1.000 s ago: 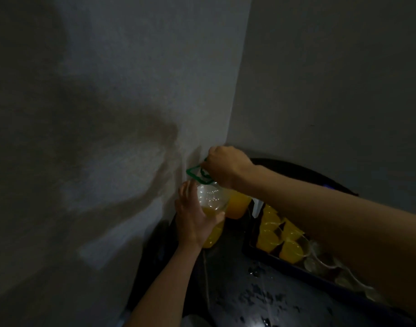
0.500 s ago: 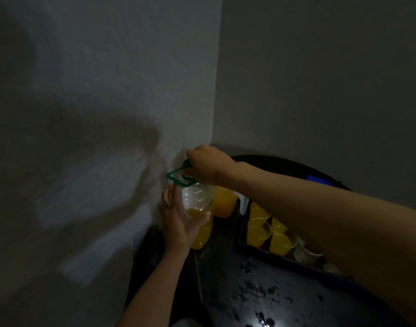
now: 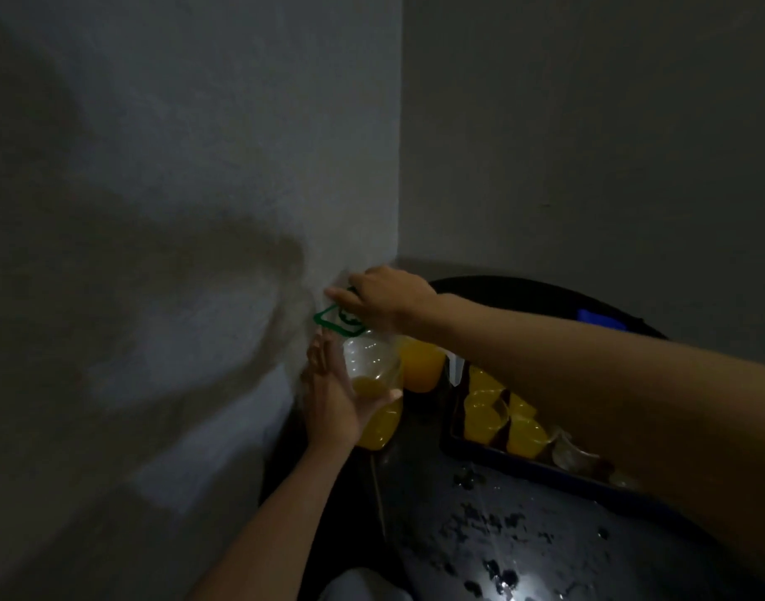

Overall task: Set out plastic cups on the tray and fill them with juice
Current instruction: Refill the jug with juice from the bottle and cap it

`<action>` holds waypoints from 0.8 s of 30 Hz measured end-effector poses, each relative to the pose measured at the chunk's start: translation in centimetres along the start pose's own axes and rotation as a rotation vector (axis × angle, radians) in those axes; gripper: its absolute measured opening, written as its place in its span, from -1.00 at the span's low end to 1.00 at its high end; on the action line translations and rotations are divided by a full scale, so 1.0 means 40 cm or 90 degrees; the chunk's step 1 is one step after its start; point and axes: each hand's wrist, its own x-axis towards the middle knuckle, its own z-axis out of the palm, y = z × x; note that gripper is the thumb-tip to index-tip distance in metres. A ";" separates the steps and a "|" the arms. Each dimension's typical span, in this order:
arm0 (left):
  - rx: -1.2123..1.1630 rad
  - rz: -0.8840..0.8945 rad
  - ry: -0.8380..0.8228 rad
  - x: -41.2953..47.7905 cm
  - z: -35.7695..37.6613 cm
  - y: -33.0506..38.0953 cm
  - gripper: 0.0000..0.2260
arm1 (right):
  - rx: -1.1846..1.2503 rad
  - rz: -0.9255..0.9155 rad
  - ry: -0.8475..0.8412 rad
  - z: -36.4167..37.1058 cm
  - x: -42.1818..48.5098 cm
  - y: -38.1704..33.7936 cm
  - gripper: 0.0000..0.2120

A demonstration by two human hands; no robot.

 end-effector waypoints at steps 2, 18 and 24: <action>0.017 -0.017 -0.024 -0.009 -0.021 0.017 0.35 | 0.012 -0.003 -0.008 -0.003 -0.017 0.016 -0.57; -0.004 0.162 0.195 -0.128 0.015 0.212 -0.62 | -0.020 0.060 -0.040 0.125 -0.105 0.202 -0.52; -0.150 0.109 -0.023 -0.086 0.098 0.238 -0.52 | 0.119 0.133 -0.019 0.158 -0.120 0.246 -0.53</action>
